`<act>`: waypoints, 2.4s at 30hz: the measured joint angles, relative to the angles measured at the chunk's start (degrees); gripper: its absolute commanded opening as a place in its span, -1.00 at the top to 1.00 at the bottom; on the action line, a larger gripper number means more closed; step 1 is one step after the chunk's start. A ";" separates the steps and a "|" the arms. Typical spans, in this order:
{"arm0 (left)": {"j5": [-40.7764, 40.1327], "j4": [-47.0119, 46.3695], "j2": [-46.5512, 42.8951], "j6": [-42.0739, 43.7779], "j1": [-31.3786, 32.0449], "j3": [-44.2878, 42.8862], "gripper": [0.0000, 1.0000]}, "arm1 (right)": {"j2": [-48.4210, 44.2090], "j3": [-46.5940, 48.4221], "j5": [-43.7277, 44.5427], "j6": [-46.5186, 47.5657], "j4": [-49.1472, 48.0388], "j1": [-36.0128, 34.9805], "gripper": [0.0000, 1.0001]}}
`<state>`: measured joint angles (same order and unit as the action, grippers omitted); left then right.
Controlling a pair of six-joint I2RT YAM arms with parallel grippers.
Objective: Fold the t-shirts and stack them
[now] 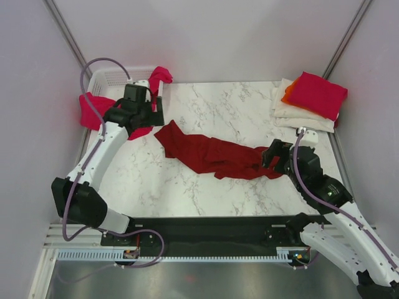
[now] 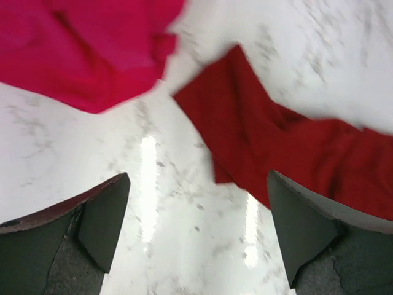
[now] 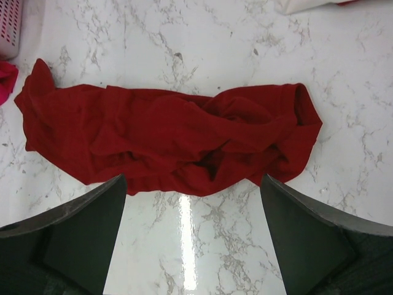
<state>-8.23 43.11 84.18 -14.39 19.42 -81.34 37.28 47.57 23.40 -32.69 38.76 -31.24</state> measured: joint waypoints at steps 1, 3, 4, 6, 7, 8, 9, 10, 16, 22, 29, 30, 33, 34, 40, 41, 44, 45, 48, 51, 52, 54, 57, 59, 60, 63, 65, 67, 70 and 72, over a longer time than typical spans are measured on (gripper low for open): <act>-1.53 -1.68 -0.37 0.00 -2.58 0.90 -1.00 | 0.24 -0.74 -0.57 -0.22 -0.13 0.00 -0.96; -4.81 -6.05 0.37 0.00 -6.05 2.82 -1.00 | 0.66 -2.08 -1.40 -0.61 -0.46 0.00 -0.96; -5.49 -7.52 1.40 -0.02 -6.64 3.23 -1.00 | 0.81 -2.56 -1.75 -0.72 -0.57 0.00 -0.96; -5.81 -10.93 5.25 -0.11 -8.13 3.30 -1.00 | 1.53 -3.13 -2.49 -0.79 -0.57 0.00 -0.96; -5.66 -12.59 7.45 -0.22 -8.90 3.30 -0.99 | 1.75 -3.19 -2.73 -0.76 -0.55 0.00 -0.96; -5.46 -14.27 9.90 -0.42 -9.92 3.30 -0.99 | 1.99 -3.19 -2.95 -0.74 -0.59 0.00 -0.96; -5.16 -15.58 12.13 -0.59 -11.02 3.26 -1.00 | 2.05 -3.19 -3.06 -0.70 -0.59 0.00 -0.96; -5.11 -16.48 14.80 -0.74 -12.31 2.89 -0.99 | 2.01 -3.19 -3.15 -0.68 -0.59 0.00 -0.96; -5.49 -18.75 26.49 -0.72 -15.21 -5.35 -0.98 | 1.57 -3.19 -4.52 -0.48 -0.81 0.00 -0.96; -5.05 -17.42 33.03 0.79 -14.45 -14.10 0.80 | 2.82 -3.21 -5.64 -0.13 -1.03 0.00 -0.96; -6.58 -11.82 34.77 1.90 -14.05 -19.56 0.95 | 4.74 -3.32 -5.84 0.00 -1.38 0.00 -0.96; -6.80 -11.34 34.58 1.92 -14.08 -20.06 0.95 | 4.90 -3.48 -5.84 0.02 -1.64 0.00 -0.96; -6.69 -7.32 34.36 1.92 -14.14 -25.62 0.95 | 5.70 -4.13 -5.86 0.11 -1.97 0.00 -0.96; -6.25 -5.05 34.53 1.92 -14.21 -29.40 0.96 | 6.21 -4.24 -5.86 0.15 -1.99 0.00 -0.96; -3.93 -9.70 41.81 1.88 -15.30 -65.37 0.96 | 10.16 -4.37 -6.62 1.22 -2.62 0.00 -0.96; -3.74 -11.61 42.99 1.84 -15.54 -70.66 0.96 | 10.99 -4.35 -6.75 1.49 -2.67 0.00 -0.96; -3.37 -15.19 42.58 1.75 -15.74 -75.12 0.95 | 12.44 -4.17 -6.82 2.16 -2.51 0.00 -0.96; -3.19 -16.04 41.81 1.64 -15.74 -74.03 0.95 | 12.50 -4.07 -6.75 2.45 -2.45 0.00 -0.96; -2.73 -16.24 39.41 1.07 -15.69 -66.55 0.95 | 12.26 -3.80 -6.62 2.51 -2.34 0.00 -0.96; -2.51 -14.80 38.77 0.33 -15.67 -57.79 0.95 | 12.11 -3.78 -6.69 2.51 -2.32 0.00 -0.96; -2.19 -13.40 39.23 0.26 -15.67 -56.11 0.95 | 12.13 -3.78 -6.69 2.51 -2.34 0.00 -0.96; -1.77 -10.45 40.52 0.26 -15.69 -55.21 0.95 | 12.13 -3.78 -6.80 2.51 -2.32 0.00 -0.96; -1.60 -8.50 40.72 0.26 -15.69 -55.21 0.95 | 12.13 -3.78 -6.82 2.49 -2.32 0.00 -0.96; -1.66 -8.48 40.02 0.26 -15.69 -55.63 0.95 | 12.07 -3.78 -6.80 2.49 -2.32 0.00 -0.96; -1.68 -8.46 39.63 0.26 -15.69 -56.22 0.95 | 12.00 -3.78 -6.80 2.49 -2.32 0.00 -0.96; -1.64 -8.46 38.62 0.28 -15.54 -59.34 0.95 | 11.58 -3.78 -6.82 2.47 -2.32 0.00 -0.96; -1.64 -8.46 37.81 0.28 -15.41 -62.20 0.96 | 11.26 -3.78 -6.82 2.47 -2.34 0.00 -0.96; -1.60 -8.46 37.00 0.28 -15.28 -65.96 0.95 | 11.02 -3.78 -6.84 2.47 -2.34 0.00 -0.96; -1.44 -8.83 36.17 0.31 -15.17 -73.00 0.95 | 10.67 -3.78 -6.84 2.47 -2.34 0.00 -0.96; -1.11 -9.33 34.75 0.28 -15.17 -76.06 0.95 | 10.40 -3.78 -6.82 2.47 -2.34 0.00 -0.96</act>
<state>-9.34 33.78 118.93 -14.11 4.25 -157.40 47.68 43.79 16.58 -30.22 36.42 -31.24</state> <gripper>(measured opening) 0.072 0.980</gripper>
